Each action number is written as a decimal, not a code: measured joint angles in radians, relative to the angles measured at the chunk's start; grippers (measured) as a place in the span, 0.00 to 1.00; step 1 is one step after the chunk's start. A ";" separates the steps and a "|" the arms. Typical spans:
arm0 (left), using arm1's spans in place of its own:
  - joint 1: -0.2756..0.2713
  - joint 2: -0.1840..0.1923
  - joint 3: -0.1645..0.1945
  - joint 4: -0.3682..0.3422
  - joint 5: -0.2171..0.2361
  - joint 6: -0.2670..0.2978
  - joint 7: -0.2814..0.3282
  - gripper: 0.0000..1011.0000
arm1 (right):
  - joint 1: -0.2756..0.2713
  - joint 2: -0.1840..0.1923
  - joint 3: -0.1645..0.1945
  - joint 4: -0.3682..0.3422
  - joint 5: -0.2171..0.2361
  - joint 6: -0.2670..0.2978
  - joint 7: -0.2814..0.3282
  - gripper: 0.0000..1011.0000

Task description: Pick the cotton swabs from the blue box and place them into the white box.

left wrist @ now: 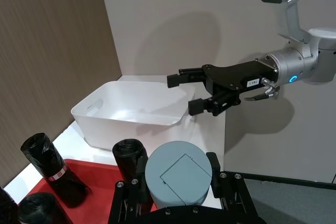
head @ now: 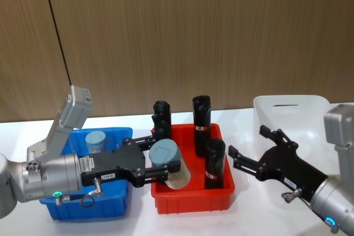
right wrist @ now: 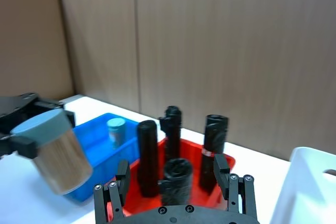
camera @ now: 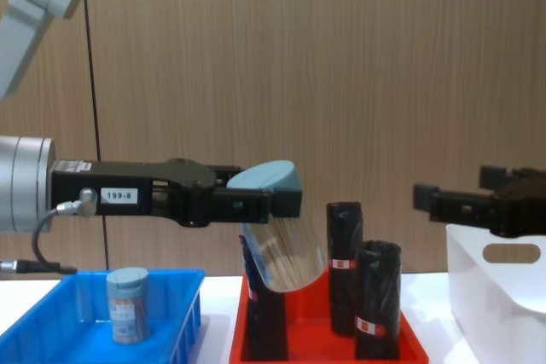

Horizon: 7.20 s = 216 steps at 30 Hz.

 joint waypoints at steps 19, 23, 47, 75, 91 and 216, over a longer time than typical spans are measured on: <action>-0.001 0.000 0.000 0.001 0.000 -0.001 -0.001 0.66 | 0.085 0.014 -0.023 0.051 -0.026 0.071 0.307 0.99; -0.001 0.000 0.000 0.001 0.000 -0.001 -0.001 0.66 | 0.106 0.013 -0.032 0.068 -0.041 0.078 0.368 0.99; -0.001 0.000 0.000 0.001 0.000 -0.001 -0.001 0.66 | 0.236 -0.048 -0.099 0.201 -0.136 0.082 0.552 0.99; -0.001 0.000 0.000 0.001 0.000 -0.001 -0.001 0.66 | 0.281 -0.075 -0.132 0.269 -0.161 0.058 0.499 0.99; -0.001 0.000 0.000 0.001 0.000 -0.001 -0.001 0.66 | 0.294 -0.088 -0.150 0.299 -0.159 0.048 0.473 0.99; -0.001 0.000 0.000 0.001 0.000 -0.001 -0.001 0.99 | 0.421 0.029 -0.013 0.668 0.005 0.034 0.083 0.65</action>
